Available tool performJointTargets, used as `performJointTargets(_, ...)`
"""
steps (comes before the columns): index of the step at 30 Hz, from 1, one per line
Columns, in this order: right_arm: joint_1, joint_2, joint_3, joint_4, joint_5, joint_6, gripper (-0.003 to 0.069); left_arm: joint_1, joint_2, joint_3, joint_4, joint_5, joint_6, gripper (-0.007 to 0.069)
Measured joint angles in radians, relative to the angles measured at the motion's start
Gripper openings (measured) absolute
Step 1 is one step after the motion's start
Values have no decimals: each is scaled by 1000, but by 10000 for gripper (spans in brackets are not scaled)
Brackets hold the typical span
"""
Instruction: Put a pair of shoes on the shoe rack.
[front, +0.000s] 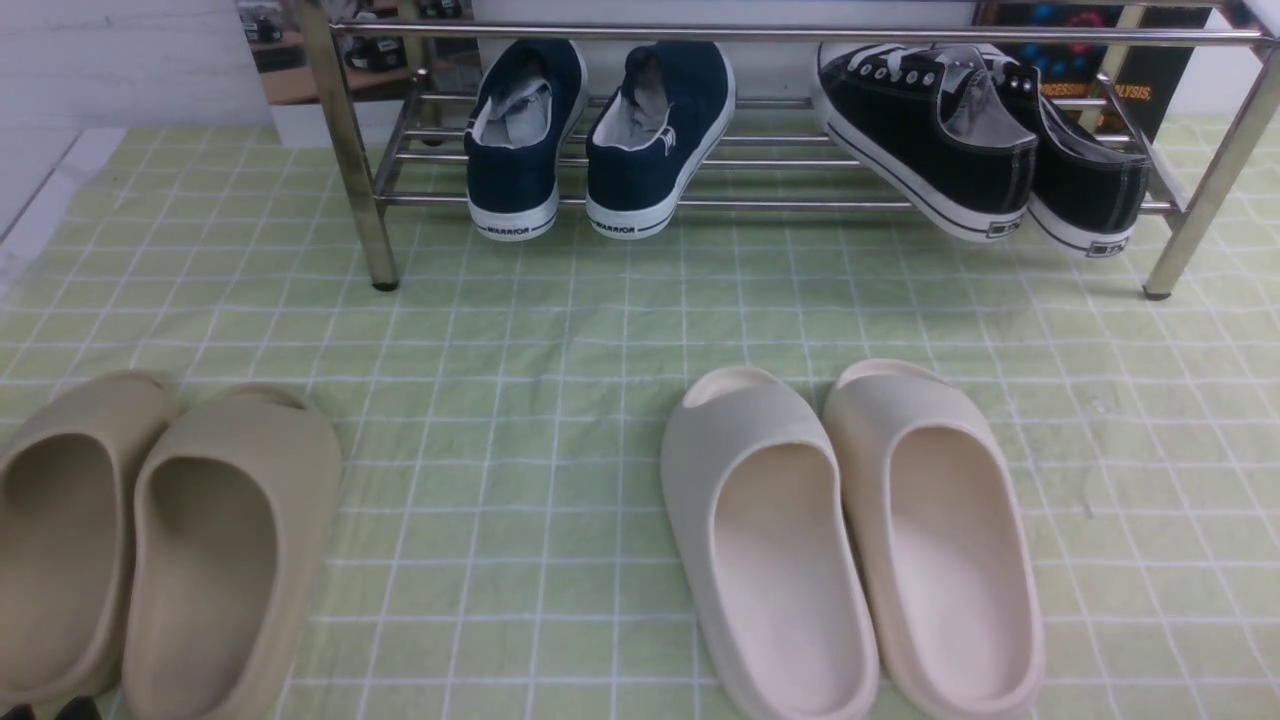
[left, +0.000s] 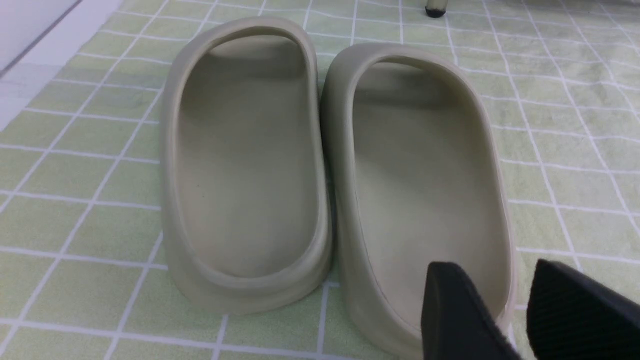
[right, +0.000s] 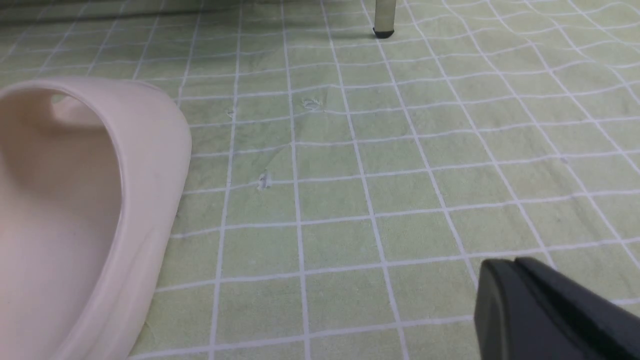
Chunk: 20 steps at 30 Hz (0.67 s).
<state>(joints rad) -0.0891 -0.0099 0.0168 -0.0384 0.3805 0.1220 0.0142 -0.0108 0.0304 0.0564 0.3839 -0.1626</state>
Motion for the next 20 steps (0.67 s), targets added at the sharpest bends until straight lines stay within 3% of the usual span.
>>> performJointTargets(20, 0, 0, 0, 0, 1, 0, 64, 0, 0, 0, 0, 0, 0, 239)
